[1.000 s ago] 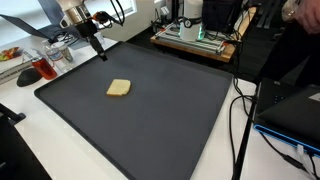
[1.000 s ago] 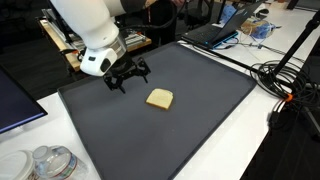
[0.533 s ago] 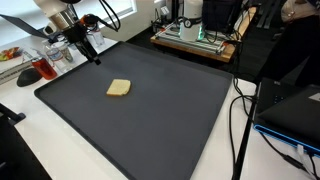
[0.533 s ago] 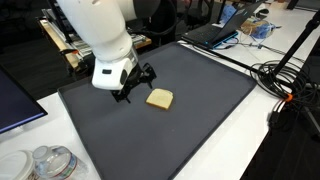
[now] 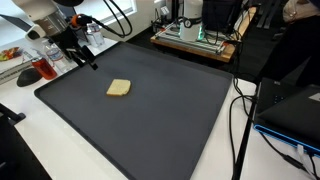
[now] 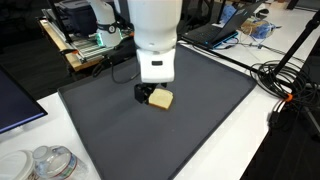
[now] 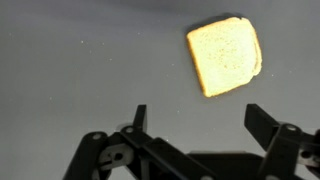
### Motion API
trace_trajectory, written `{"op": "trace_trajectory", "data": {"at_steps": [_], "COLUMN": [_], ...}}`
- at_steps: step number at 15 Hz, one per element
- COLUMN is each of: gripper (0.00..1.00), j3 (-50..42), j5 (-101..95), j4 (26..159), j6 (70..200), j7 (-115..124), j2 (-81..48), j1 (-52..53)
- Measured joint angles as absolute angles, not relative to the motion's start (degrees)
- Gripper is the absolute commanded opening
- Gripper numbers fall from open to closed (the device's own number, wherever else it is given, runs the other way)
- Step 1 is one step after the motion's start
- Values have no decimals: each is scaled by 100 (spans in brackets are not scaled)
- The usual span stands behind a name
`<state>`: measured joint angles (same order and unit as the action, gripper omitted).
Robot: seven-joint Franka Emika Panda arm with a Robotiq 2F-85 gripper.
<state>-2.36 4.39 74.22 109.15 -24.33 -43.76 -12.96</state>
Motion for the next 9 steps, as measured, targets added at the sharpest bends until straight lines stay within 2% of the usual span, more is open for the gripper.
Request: {"op": "trace_trajectory", "data": {"at_steps": [9], "gripper": [100], "j3": [-157], "j5": [-626], "j4": [6300], "j6": [10283], "j7": [-2452], "j2": [-5009], "j1": [-450]}}
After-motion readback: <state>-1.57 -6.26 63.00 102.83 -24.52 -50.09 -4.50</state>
